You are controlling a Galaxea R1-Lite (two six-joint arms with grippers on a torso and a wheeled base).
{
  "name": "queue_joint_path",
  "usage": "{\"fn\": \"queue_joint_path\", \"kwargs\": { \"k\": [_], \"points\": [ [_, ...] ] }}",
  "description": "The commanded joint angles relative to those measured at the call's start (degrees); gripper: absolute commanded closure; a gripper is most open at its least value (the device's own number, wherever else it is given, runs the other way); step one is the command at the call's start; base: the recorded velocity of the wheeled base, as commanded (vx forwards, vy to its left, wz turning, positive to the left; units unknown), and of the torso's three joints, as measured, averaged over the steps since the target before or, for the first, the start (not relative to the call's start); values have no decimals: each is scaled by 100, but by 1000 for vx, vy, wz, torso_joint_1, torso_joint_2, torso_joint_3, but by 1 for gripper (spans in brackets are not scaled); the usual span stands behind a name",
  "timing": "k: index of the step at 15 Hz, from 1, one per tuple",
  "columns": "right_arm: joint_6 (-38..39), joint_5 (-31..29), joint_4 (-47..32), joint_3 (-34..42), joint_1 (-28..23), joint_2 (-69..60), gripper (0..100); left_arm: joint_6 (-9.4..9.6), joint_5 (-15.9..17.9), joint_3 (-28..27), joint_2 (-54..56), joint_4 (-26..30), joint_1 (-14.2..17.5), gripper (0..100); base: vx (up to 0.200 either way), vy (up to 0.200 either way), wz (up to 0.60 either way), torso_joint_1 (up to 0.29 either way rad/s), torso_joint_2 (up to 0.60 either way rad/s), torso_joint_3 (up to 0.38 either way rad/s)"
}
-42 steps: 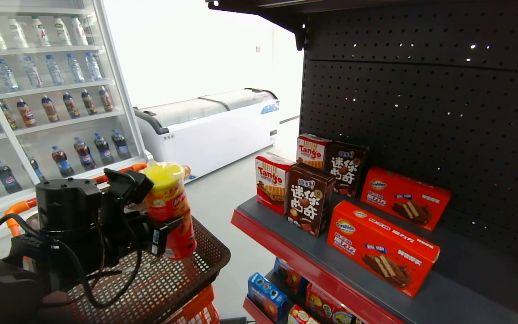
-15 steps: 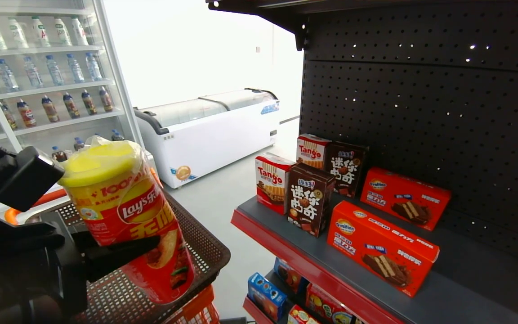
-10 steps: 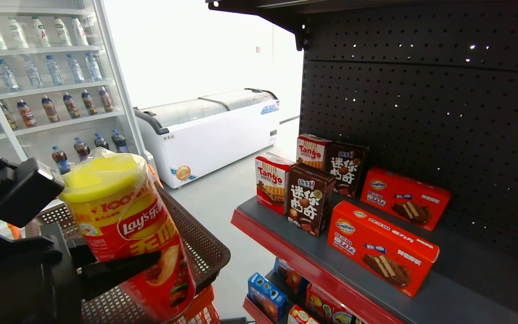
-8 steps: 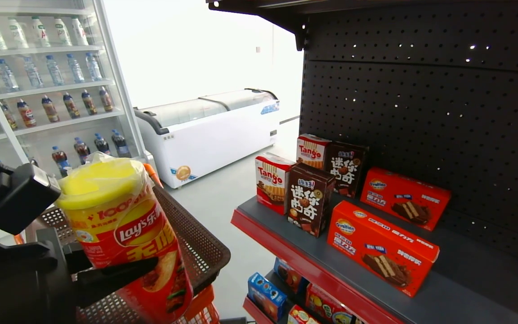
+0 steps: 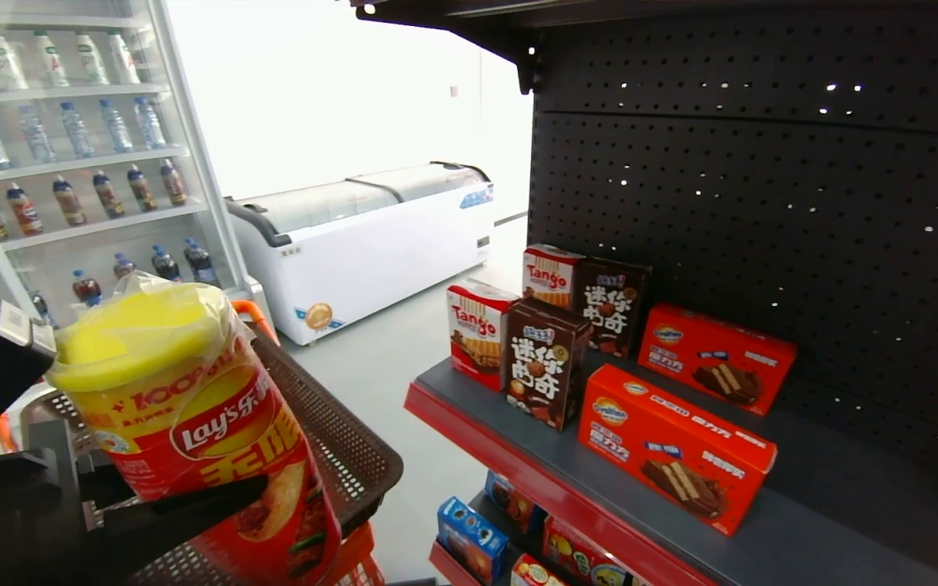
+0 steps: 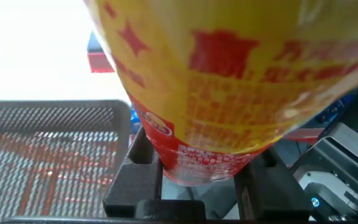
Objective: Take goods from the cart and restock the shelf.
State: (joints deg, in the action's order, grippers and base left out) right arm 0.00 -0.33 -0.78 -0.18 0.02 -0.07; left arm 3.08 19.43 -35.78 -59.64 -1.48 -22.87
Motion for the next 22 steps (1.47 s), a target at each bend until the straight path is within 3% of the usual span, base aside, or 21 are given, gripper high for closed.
{"fn": "queue_joint_path", "kwargs": {
  "k": [1, 4, 9, 16, 22],
  "points": [
    [0, -2, -1, 1, 6, 7, 0, -1, -1, 10, -4, -2, 2, 100, 0, 0, -600, -2, -2, 7],
    [0, -2, -1, 1, 6, 7, 0, -1, -1, 36, -4, -11, -25, 100, 0, 0, -600, 4, 1, 1],
    [0, -2, -1, 1, 6, 7, 0, 17, -36, 10, 110, -2, -464, 100, 0, 0, -600, 1, 2, 7],
    [0, -2, -1, 1, 6, 7, 0, 17, -36, 18, 110, -2, -473, 100, 0, 0, -600, 3, 4, 3],
    [0, -2, -1, 1, 6, 7, 0, -1, -45, 45, 110, -11, -420, 100, 0, 0, 0, 0, 0, 0]
  ]
}}
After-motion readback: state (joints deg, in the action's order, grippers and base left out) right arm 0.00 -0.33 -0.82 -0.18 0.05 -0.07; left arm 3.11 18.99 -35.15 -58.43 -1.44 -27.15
